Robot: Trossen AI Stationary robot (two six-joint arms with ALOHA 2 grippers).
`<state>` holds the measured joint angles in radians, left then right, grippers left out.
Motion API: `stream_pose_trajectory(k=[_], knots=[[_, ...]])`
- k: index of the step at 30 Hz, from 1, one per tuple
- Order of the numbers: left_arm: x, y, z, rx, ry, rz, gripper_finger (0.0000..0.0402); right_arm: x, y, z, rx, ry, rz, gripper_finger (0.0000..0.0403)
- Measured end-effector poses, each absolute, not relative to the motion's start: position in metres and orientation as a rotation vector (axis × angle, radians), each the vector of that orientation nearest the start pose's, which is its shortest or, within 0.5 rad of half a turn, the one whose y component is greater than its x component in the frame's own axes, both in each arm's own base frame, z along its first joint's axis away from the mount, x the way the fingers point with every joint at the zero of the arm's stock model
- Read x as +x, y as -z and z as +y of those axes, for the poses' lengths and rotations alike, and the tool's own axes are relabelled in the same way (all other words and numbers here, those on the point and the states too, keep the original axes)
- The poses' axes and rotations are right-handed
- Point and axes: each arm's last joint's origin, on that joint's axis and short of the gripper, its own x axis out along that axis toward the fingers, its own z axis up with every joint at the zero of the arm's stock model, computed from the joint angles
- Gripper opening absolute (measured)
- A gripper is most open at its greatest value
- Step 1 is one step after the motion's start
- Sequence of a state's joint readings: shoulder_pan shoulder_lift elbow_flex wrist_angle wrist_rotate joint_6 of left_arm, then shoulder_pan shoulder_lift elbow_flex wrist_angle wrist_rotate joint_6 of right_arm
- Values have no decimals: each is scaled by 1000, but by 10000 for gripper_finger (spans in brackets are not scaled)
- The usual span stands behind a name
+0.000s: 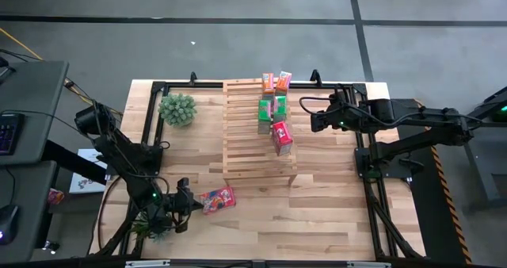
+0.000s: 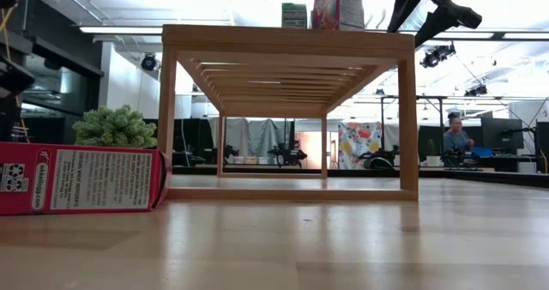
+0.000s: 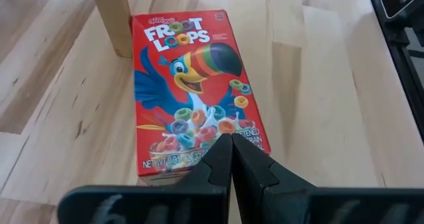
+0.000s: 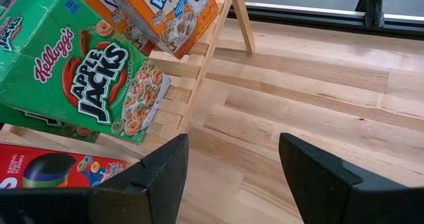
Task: Stack cereal on shelf
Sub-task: Put the red cereal box on the shelf aligned with the other red cereal box
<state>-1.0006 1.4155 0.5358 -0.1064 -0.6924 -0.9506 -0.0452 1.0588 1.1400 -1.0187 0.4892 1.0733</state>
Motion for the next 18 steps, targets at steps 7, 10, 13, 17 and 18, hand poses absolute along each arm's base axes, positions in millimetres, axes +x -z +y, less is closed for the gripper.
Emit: stream_pose_trajectory(k=[7,10,13,17,18], knots=[[143,-137,-183,-161,-52,707,0,184,-338,-22,763,921,556,229],[146,-133,-182,-166,-53,738,0,184,-338,-22,763,922,555,229],[148,-133,-182,-201,-56,737,0,184,-338,-22,760,925,553,229],[150,-135,-184,-189,-32,723,0,184,-338,-22,760,925,552,229],[149,-134,-184,-183,-33,728,0,184,-338,-22,761,924,553,229]])
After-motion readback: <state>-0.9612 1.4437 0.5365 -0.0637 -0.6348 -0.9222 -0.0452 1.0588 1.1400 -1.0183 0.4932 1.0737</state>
